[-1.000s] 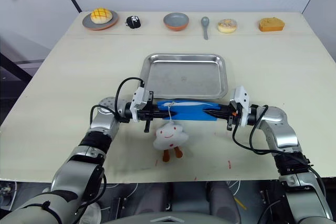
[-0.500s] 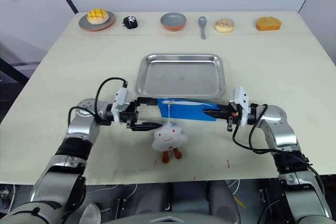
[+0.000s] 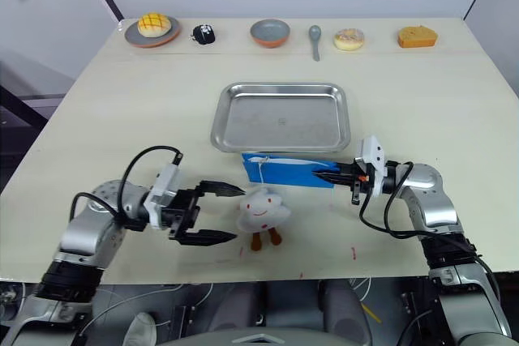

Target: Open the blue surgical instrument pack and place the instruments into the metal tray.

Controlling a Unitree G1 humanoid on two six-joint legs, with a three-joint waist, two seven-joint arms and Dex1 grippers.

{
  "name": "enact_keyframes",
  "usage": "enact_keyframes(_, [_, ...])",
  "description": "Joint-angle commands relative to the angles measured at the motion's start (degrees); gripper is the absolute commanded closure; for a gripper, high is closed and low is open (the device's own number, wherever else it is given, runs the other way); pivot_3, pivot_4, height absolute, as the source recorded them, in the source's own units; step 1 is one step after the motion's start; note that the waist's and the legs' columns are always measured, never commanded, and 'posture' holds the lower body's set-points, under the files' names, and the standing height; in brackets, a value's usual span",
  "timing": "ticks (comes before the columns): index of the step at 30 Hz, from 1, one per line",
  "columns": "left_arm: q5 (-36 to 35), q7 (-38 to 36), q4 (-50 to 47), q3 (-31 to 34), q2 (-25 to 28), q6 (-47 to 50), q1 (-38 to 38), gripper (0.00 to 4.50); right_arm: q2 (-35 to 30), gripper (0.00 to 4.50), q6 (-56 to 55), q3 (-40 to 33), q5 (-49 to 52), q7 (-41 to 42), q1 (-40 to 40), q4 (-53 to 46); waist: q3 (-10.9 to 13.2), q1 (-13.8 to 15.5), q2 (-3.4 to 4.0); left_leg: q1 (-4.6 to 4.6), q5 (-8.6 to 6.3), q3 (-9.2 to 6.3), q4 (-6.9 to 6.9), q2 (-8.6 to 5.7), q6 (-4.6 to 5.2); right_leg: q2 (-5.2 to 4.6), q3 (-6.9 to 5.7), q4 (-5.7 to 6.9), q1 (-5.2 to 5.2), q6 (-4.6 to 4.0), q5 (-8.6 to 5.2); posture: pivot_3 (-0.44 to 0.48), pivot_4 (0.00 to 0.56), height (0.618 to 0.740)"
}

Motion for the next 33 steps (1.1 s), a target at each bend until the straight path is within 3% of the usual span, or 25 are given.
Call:
enact_keyframes(1, [3.2,3.2,-0.5,-2.7,-1.9,-1.7,-0.4,0.01,0.0,4.50,-0.8,-0.5,0.7,0.4,-0.5,-1.2,0.0,-0.1,0.00,0.00,0.00,0.00,0.00,0.00,0.00,0.00,0.00,0.01,0.00,0.00,0.00,0.000,0.150,0.732])
enact_keyframes(4, [6.3,3.9,1.4,-4.8,-2.6,-4.5,-0.7,0.01,0.1,4.50,-0.8,-0.7,0.7,0.3,-0.4,-1.2,0.0,-0.2,0.00,0.01,0.00,0.00,0.00,0.00,0.00,0.01,0.00,0.02,0.00,0.00,0.00,0.000,0.150,0.732])
enact_keyframes(5, [7.4,4.0,2.2,-5.4,-2.9,-6.0,-0.9,0.41,0.1,4.50,-0.8,-0.7,0.7,0.2,-0.4,-1.3,0.0,-0.2,0.00,0.02,0.00,0.00,0.00,0.00,0.00,0.01,0.00,0.01,0.00,0.00,0.00,0.000,0.150,0.732])
enact_keyframes(7, [8.2,4.1,3.1,-5.9,-3.4,-7.7,-0.9,0.78,0.1,4.50,-0.8,-0.7,0.6,0.1,-0.4,-1.4,0.0,-0.1,0.00,0.02,0.00,0.01,0.00,0.00,0.00,0.01,0.01,0.01,0.00,0.00,0.00,0.000,0.150,0.732])
enact_keyframes(10, [8.2,4.1,3.9,-5.7,-3.7,-9.3,-1.0,1.96,0.2,4.50,-0.9,-0.7,0.6,0.0,-0.4,-1.3,0.0,-0.1,0.00,0.02,0.00,0.02,0.00,0.00,0.00,0.00,0.01,0.00,0.00,0.00,0.00,0.000,0.150,0.732])
enact_keyframes(11, [8.5,3.9,4.4,-5.6,-3.6,-10.1,-1.0,2.61,0.2,4.50,-0.9,-0.7,0.6,-0.1,-0.4,-1.3,0.0,-0.1,0.00,0.02,0.00,0.01,0.00,0.00,0.00,0.00,0.01,0.00,0.00,0.00,0.00,0.000,0.150,0.732])
enact_keyframes(16, [7.7,1.9,6.4,-4.7,-2.0,-11.4,-1.0,4.49,0.6,4.50,-1.3,-0.6,0.4,0.1,-0.6,-0.8,0.0,-0.2,0.01,0.03,0.00,0.02,0.00,0.00,0.00,0.01,0.02,0.01,0.00,0.00,0.00,0.000,0.150,0.732])
enact_keyframes(28, [-7.3,-2.7,2.3,6.2,5.5,-0.1,-8.3,4.49,0.6,4.50,-3.0,-0.3,-0.1,1.3,-0.5,0.2,0.0,-0.3,0.01,0.02,0.00,0.01,0.00,0.00,0.00,0.01,0.00,0.00,0.00,0.00,0.00,0.000,0.150,0.732])
enact_keyframes(33, [-7.1,-4.6,4.9,8.5,9.2,1.4,-9.6,4.49,1.0,4.50,-3.5,-0.1,-0.4,1.4,-0.5,0.8,0.0,-0.4,0.02,0.03,0.00,0.01,0.00,0.00,0.00,0.02,0.00,0.01,0.00,0.00,0.00,0.000,0.150,0.732])
